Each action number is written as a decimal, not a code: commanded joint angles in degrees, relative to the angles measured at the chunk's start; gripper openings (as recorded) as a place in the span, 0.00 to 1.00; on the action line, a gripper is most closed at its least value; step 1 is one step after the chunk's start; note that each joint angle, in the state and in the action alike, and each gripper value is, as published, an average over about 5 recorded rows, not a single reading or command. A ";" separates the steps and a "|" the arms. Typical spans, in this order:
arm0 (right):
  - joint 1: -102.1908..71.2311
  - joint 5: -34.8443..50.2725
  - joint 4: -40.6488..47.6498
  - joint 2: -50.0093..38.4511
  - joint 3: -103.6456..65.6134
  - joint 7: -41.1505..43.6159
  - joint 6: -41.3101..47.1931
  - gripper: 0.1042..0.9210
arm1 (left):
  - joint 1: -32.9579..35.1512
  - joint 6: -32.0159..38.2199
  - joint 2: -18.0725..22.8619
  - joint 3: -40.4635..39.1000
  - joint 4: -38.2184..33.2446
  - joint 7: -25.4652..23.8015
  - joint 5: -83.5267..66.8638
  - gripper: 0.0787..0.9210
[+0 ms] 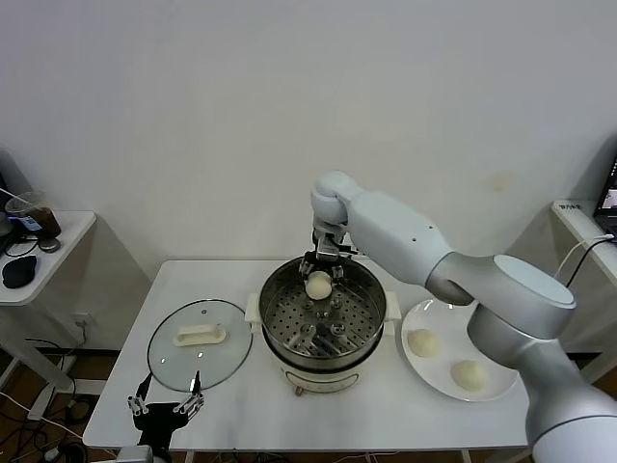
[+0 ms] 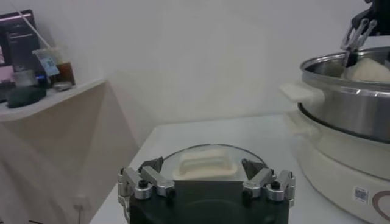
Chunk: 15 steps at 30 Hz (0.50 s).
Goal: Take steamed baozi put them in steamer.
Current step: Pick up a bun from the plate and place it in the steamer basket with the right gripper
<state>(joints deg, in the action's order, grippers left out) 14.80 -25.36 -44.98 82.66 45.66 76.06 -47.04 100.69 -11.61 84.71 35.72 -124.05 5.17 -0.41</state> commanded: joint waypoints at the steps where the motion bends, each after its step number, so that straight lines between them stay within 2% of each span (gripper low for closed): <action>1: -0.27 1.69 1.85 0.69 -0.20 -0.60 -0.32 0.86 | 0.07 0.03 0.03 -0.03 0.09 0.00 0.12 0.88; 8: 3.56 8.89 -2.62 -3.89 0.61 2.28 3.88 0.88 | 0.03 -0.07 0.05 -0.30 0.01 -0.17 0.24 0.88; 12: 7.06 19.76 -10.18 -10.44 1.81 3.45 15.41 0.88 | -0.06 -0.32 -0.01 -0.35 -0.18 -0.38 0.15 0.88; 15: 9.48 28.48 -15.77 -16.34 1.47 3.24 28.94 0.88 | -0.06 -0.58 0.17 -0.32 -0.37 -0.50 0.09 0.88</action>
<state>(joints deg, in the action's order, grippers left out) 21.04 -8.21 -54.03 72.66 46.41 77.96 -30.43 100.58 -12.22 84.92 35.44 -124.47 4.70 -0.34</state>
